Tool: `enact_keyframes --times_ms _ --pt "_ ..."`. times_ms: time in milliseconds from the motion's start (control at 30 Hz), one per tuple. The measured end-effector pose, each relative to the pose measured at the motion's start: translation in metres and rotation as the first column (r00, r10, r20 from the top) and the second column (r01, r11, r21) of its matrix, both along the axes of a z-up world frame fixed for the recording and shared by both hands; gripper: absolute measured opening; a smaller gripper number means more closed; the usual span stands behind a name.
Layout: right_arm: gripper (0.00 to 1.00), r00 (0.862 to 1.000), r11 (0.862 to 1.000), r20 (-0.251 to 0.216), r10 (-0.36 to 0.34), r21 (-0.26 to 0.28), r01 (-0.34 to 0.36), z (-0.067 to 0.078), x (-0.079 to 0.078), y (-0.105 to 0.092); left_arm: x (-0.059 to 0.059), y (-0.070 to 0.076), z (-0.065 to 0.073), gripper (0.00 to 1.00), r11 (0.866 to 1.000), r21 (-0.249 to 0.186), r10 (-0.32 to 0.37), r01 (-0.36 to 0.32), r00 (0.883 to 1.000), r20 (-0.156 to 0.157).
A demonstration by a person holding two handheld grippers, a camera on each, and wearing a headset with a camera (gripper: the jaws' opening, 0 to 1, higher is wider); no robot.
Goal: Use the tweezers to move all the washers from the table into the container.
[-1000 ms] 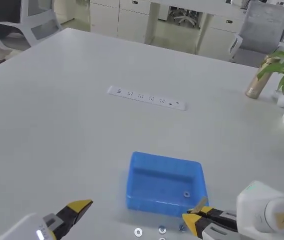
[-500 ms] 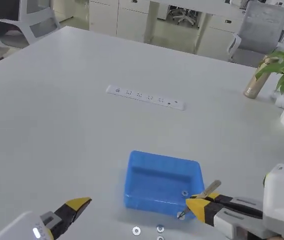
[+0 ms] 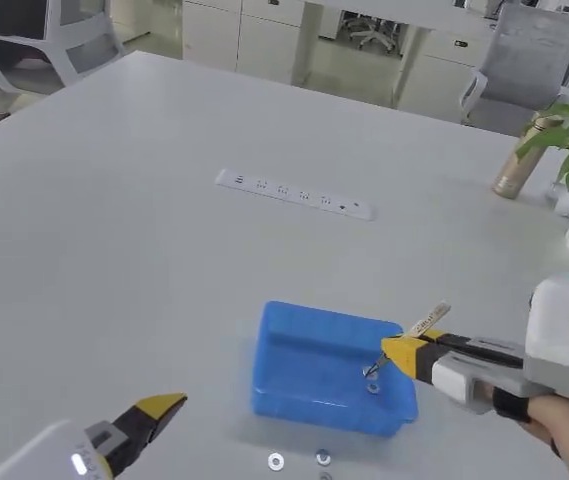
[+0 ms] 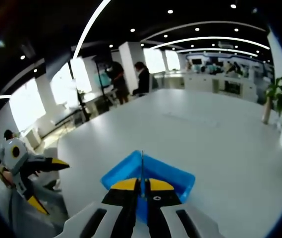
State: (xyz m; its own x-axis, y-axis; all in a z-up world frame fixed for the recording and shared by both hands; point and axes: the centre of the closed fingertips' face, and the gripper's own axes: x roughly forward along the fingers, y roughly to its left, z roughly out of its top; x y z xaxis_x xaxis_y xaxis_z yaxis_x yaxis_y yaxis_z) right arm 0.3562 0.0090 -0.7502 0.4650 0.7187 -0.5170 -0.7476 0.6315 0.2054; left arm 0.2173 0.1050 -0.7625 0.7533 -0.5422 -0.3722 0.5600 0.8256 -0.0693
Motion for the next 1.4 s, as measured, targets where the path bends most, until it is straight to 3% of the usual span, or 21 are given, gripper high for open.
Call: enact_keyframes --times_ms 567,1400 --pt "0.03 0.998 0.996 -0.053 0.027 -0.082 -0.031 -0.042 0.02 0.006 -0.001 -0.002 -0.002 0.81 1.0 0.005 -0.007 0.007 1.0 -0.011" --pt "0.03 0.996 0.994 -0.084 0.022 -0.101 -0.031 -0.058 0.021 0.005 -0.002 -0.003 -0.004 0.8 1.0 0.012 -0.014 0.014 1.0 -0.02"
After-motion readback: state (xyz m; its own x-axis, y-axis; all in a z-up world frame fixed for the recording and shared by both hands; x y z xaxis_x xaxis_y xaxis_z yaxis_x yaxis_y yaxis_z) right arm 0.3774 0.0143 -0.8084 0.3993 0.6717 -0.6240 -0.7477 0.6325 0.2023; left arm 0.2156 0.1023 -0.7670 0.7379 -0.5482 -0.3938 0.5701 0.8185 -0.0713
